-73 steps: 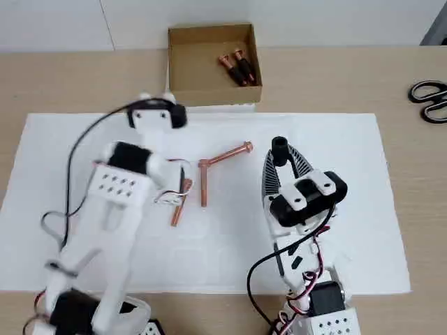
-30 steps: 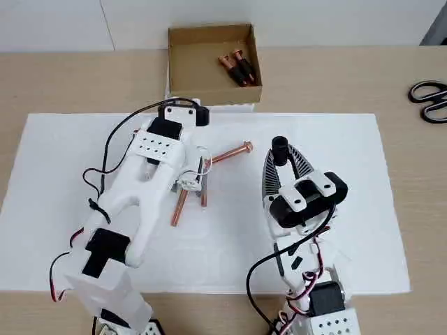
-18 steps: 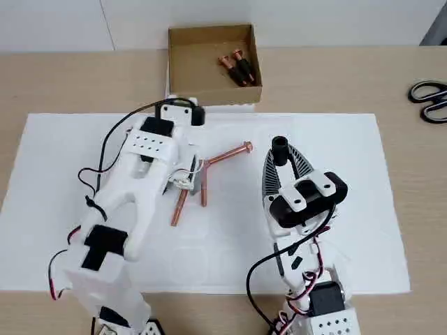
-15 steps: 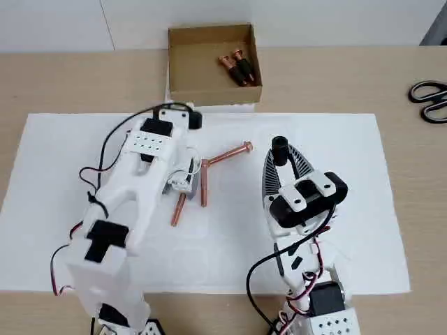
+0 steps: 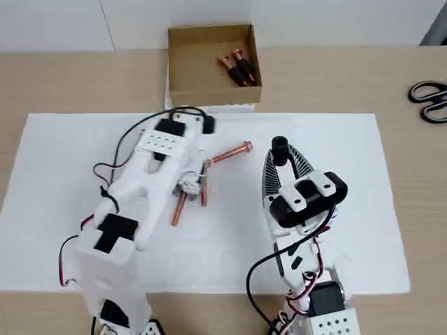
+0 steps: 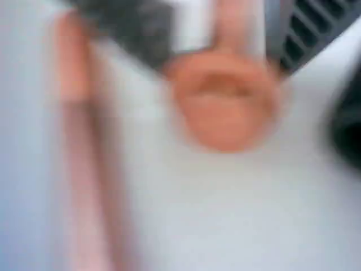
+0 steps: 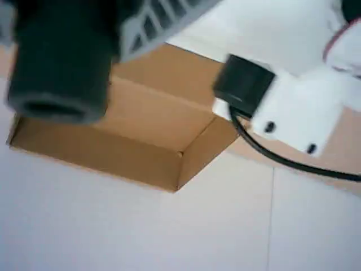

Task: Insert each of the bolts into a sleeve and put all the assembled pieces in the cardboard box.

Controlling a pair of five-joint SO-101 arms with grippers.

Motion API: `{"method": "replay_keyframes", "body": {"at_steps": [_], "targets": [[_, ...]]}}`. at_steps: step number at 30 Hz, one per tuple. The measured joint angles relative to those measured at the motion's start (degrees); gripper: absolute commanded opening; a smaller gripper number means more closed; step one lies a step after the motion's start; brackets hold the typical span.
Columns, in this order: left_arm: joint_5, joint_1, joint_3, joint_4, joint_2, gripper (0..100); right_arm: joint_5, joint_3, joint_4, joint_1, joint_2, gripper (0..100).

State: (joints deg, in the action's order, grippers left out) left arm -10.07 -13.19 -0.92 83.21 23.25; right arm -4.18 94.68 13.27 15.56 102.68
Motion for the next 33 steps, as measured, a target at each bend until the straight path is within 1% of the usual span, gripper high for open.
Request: {"method": "replay_keyframes", "body": {"at_steps": [4,7,12,13,16,20,24,26,29,33], "targets": [[-0.09,-0.70,0.00,0.00,0.00,1,0.00,0.00,0.00,0.00,0.00,0.5],[-0.09,-0.79,2.37,0.88,0.26,1,0.00,0.00,0.00,0.00,0.00,0.5],[0.09,-0.70,14.07,12.75,0.26,1,0.00,0.00,0.00,0.00,0.00,0.5],[-0.18,-0.70,16.97,14.42,0.26,1,0.00,0.00,0.00,0.00,0.00,0.5],[0.00,-0.70,23.82,15.91,0.26,1,0.00,0.00,0.00,0.09,0.00,0.5],[-2.11,-2.46,28.48,16.18,-3.34,1,-0.53,0.00,0.00,3.69,0.00,0.5],[-2.73,-6.68,30.15,16.35,-11.34,1,-7.47,1.32,-0.09,9.58,0.00,0.5],[-3.52,-8.62,30.24,15.30,-16.18,1,-9.58,1.32,-0.53,12.22,0.00,0.5],[-4.84,-10.64,30.24,12.13,-23.03,1,-10.37,1.41,-0.53,13.63,0.00,0.5],[-5.36,-10.81,30.24,7.56,-30.68,1,-10.55,1.41,-0.53,13.71,0.00,0.5]]}}
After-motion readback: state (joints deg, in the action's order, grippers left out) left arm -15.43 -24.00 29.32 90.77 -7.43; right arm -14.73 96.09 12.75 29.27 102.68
